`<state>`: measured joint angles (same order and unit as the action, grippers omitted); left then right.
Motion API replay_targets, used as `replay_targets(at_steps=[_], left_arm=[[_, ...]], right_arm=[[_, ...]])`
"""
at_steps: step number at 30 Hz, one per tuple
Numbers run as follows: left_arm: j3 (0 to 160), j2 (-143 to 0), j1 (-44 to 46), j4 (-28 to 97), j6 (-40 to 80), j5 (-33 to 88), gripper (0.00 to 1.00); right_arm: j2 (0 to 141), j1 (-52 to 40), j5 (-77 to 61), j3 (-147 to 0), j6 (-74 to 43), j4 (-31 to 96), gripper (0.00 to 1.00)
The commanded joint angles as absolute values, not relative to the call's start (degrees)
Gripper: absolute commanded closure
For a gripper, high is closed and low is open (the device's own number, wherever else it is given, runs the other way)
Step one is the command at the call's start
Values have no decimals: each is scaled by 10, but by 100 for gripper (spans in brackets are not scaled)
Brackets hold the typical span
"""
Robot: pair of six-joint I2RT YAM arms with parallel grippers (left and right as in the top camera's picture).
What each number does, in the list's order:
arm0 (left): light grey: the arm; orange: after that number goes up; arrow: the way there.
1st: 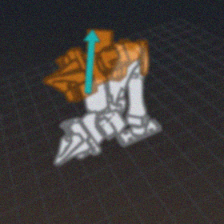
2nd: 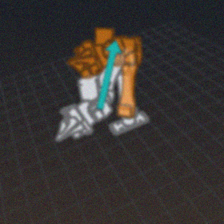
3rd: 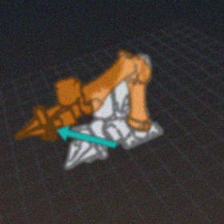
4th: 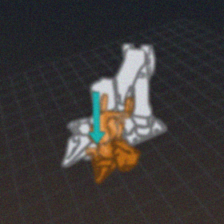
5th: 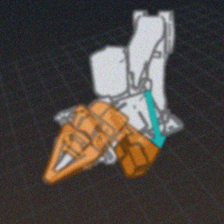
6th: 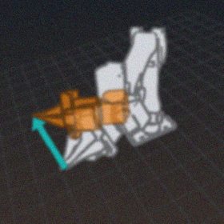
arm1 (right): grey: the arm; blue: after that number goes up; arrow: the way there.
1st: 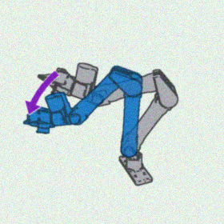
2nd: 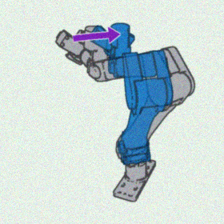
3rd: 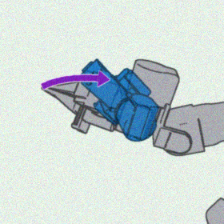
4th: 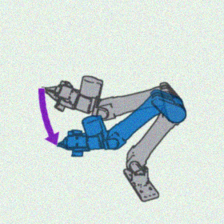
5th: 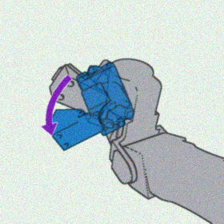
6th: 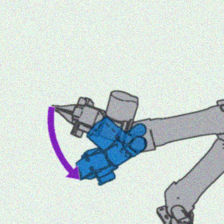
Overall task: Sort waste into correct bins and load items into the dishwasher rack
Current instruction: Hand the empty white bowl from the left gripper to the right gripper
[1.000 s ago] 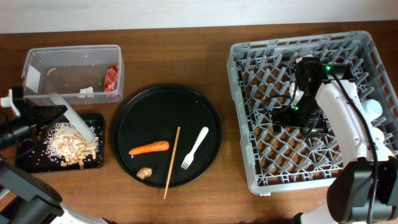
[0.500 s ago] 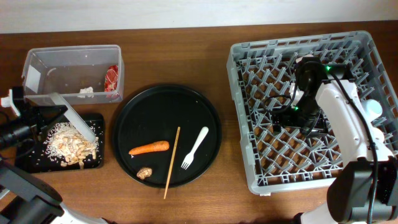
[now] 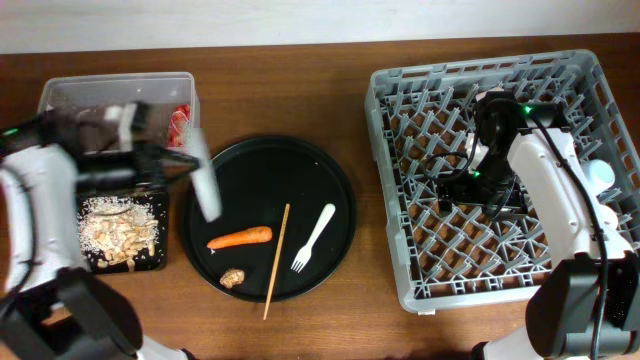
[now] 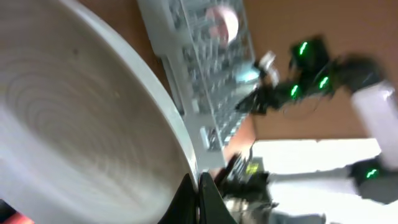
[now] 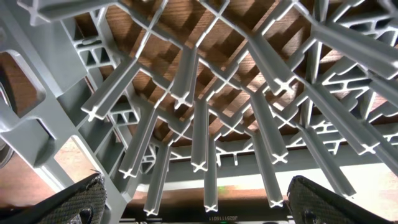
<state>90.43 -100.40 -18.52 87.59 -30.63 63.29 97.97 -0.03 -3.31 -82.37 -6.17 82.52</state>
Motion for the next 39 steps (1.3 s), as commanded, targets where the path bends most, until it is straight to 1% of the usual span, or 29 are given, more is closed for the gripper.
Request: replay_targets(at_steps=[1, 3, 6, 8, 14, 18, 26, 27, 28, 29, 30, 32, 35, 39], left_arm=[[902, -994, -93, 797, -184, 506, 100], [902, -994, -39, 733, -107, 429, 100], [902, -994, 45, 657, -22, 310, 100], [900, -997, 96, 626, 17, 245, 100], [900, -1028, 228, 594, 72, 129, 100], [900, -1077, 278, 589, 83, 105, 100], [900, -1122, 316, 570, 83, 105, 99], [900, -1122, 317, 571, 83, 105, 93], [901, -1122, 317, 573, 83, 105, 71], [904, -1121, 317, 578, 83, 105, 55], [908, -1121, 316, 583, 83, 105, 47], [930, -1118, 308, 608, 83, 105, 42], [970, -1099, 276, 674, 83, 99, 41], [990, -1055, 207, 756, 83, 49, 40]], right_arm=[[971, 1, -38, -821, -64, 825, 4], [971, 1, -38, -821, -64, 825, 3], [971, 1, -38, -821, -64, 825, 4], [971, 1, -38, -821, -64, 825, 3], [971, 1, -38, -821, -64, 825, 3], [971, 1, -38, -821, -64, 825, 3], [971, 1, -38, -821, -64, 825, 3], [971, 1, -38, -821, -64, 825, 3], [971, 1, -38, -821, -64, 825, 3], [971, 1, -38, -821, -64, 825, 3], [971, 1, -38, -821, -64, 825, 3], [971, 1, -38, -821, -64, 825, 3], [971, 1, -39, -821, -64, 825, 2], [971, 0, -42, -822, -64, 823, 2]])
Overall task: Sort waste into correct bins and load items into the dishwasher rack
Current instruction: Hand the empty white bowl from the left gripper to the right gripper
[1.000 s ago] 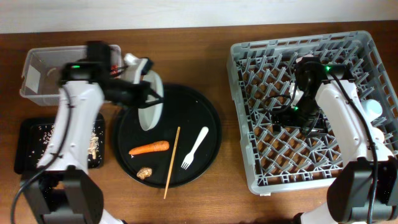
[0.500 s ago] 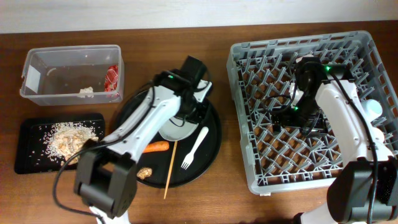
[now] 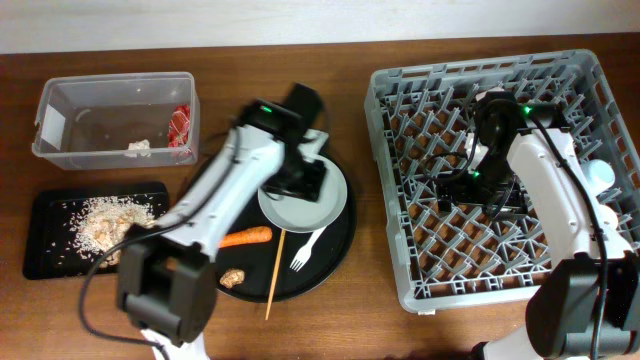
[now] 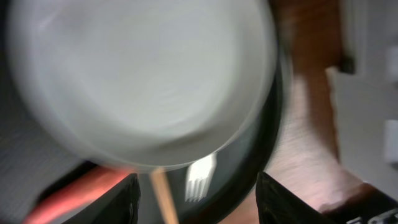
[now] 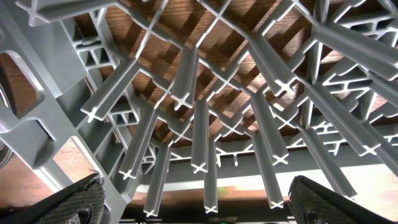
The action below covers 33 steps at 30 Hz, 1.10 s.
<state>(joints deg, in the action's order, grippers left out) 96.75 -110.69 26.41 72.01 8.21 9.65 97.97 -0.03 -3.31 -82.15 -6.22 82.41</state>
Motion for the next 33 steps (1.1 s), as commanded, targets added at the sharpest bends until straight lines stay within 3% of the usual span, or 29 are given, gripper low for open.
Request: replay_targets(at_steps=[1, 4, 7, 12, 20, 33], left_arm=[[990, -1041, 183, 773, 82, 41, 40], [990, -1006, 102, 809, 81, 41, 34], [990, -992, 30, 816, 81, 51, 21], [986, -992, -45, 831, 81, 51, 19], [986, -993, -73, 834, 83, 53, 18], [986, -993, -73, 834, 83, 53, 18]], right_arm=[[971, 0, -50, -822, -64, 822, 2], [971, -19, -58, -831, -64, 820, 4], [971, -66, -76, -861, -64, 819, 5], [971, -185, -91, -911, -93, 770, 4], [1012, -315, -91, -912, -178, 625, 0], [1181, -326, -86, -912, -308, 548, 19]])
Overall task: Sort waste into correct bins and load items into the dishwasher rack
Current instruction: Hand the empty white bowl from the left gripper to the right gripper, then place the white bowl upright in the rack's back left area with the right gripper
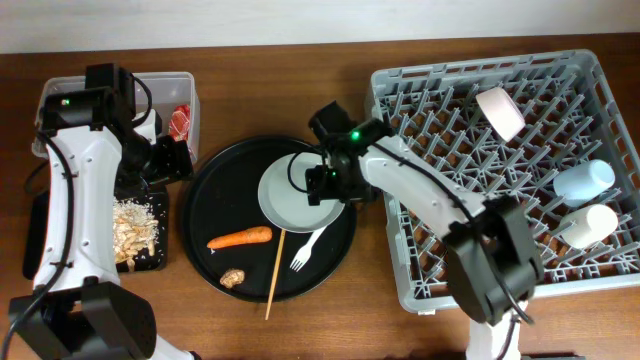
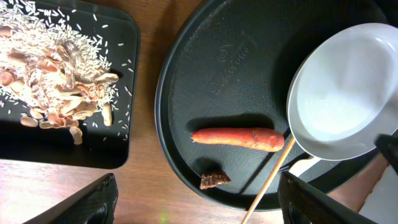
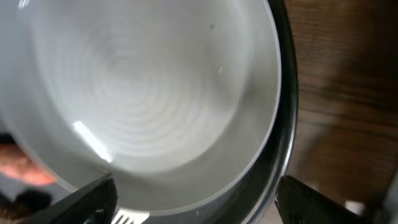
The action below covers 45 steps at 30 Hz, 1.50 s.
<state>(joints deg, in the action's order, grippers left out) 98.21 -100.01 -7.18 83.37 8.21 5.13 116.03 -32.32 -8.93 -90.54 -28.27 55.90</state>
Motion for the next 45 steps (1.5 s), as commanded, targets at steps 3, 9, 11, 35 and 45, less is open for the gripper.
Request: replay_targets(at_steps=[3, 9, 11, 35, 45], left_arm=[[986, -993, -73, 834, 83, 53, 18], [986, -993, -73, 834, 83, 53, 18], [986, -993, -73, 834, 83, 53, 18], [986, -993, -73, 831, 83, 53, 18], [986, -993, -73, 830, 83, 53, 18]], right_arm=[[1205, -326, -84, -912, -321, 545, 24], [1230, -327, -79, -911, -331, 543, 33], [1232, -327, -72, -910, -336, 540, 48], [1102, -271, 226, -1183, -244, 804, 96], [1065, -189, 558, -1183, -267, 835, 96]])
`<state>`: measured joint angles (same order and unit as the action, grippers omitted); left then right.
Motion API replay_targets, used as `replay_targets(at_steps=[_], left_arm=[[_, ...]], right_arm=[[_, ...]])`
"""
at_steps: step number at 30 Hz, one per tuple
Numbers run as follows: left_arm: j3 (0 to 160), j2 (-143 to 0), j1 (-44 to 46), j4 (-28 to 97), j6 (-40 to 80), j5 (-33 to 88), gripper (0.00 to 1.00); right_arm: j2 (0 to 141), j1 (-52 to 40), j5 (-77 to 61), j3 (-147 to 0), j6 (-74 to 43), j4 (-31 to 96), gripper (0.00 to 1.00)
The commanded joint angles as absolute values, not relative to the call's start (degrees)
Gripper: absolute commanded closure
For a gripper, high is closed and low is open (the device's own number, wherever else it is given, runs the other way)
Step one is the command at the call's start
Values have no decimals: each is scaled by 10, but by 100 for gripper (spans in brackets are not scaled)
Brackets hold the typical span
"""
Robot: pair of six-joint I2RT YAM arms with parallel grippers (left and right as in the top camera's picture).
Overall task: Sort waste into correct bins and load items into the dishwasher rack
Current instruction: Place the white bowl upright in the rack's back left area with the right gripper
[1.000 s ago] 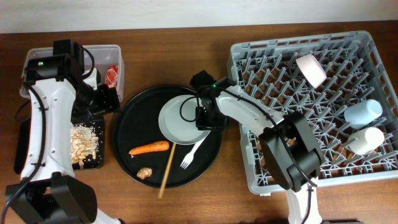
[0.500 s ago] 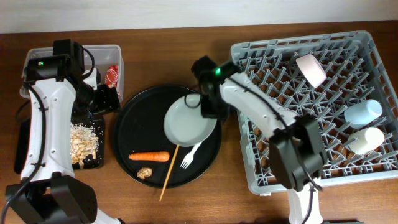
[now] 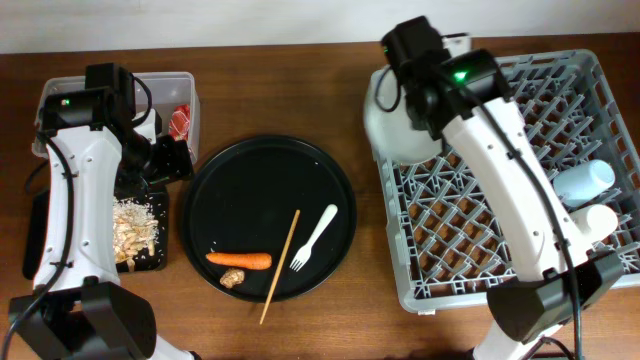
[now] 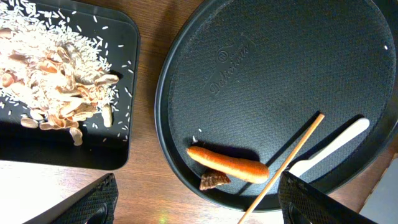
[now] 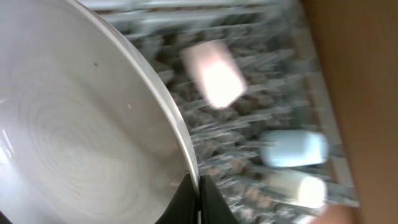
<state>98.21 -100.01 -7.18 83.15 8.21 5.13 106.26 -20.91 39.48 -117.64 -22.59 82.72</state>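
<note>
My right gripper (image 5: 194,193) is shut on the rim of a white plate (image 3: 393,122), holding it tilted over the back left corner of the grey dishwasher rack (image 3: 500,265). The plate (image 5: 74,137) fills the right wrist view. On the round black tray (image 3: 250,190) lie a carrot (image 3: 240,260), a wooden chopstick (image 3: 279,265), a white fork (image 3: 315,237) and a brown scrap (image 3: 232,279). My left gripper (image 3: 170,158) hangs open left of that tray, its fingers (image 4: 93,202) wide apart above the carrot (image 4: 227,163).
A clear bin (image 3: 60,100) with a red wrapper (image 3: 180,122) stands at the back left. In front of it lies a black rectangular tray (image 3: 158,262) of rice and peelings. The rack holds a pink cup (image 5: 214,74), a blue cup (image 3: 585,183) and a white cup (image 3: 590,222).
The right gripper, then open at the plate on the round tray, has shut on its rim and holds it over the rack. Carrot and chopstick have shifted slightly. The left arm is unmoved.
First my left gripper held the plate tilted by the bins while the right rested in the rack. Then the left stood open over the plate on the round tray. Then it was back by the bins, with the right at the plate, which now is at the rack.
</note>
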Motion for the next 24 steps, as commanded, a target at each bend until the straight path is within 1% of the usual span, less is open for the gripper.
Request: replay_targets(at_steps=[1, 3, 14, 21, 24], left_arm=[[986, -993, -73, 831, 83, 53, 18], [986, -993, -73, 830, 83, 53, 18], [986, -993, -73, 831, 83, 53, 18], [986, -993, -73, 830, 83, 53, 18], [986, -993, -73, 829, 83, 53, 18]], right_arm=[[1065, -184, 574, -1183, -279, 836, 96], [1066, -173, 592, -1183, -295, 835, 96], [1133, -130, 611, -1182, -295, 825, 96], [1181, -128, 589, -1182, -305, 824, 96], [1205, -129, 553, -1182, -305, 828, 96]])
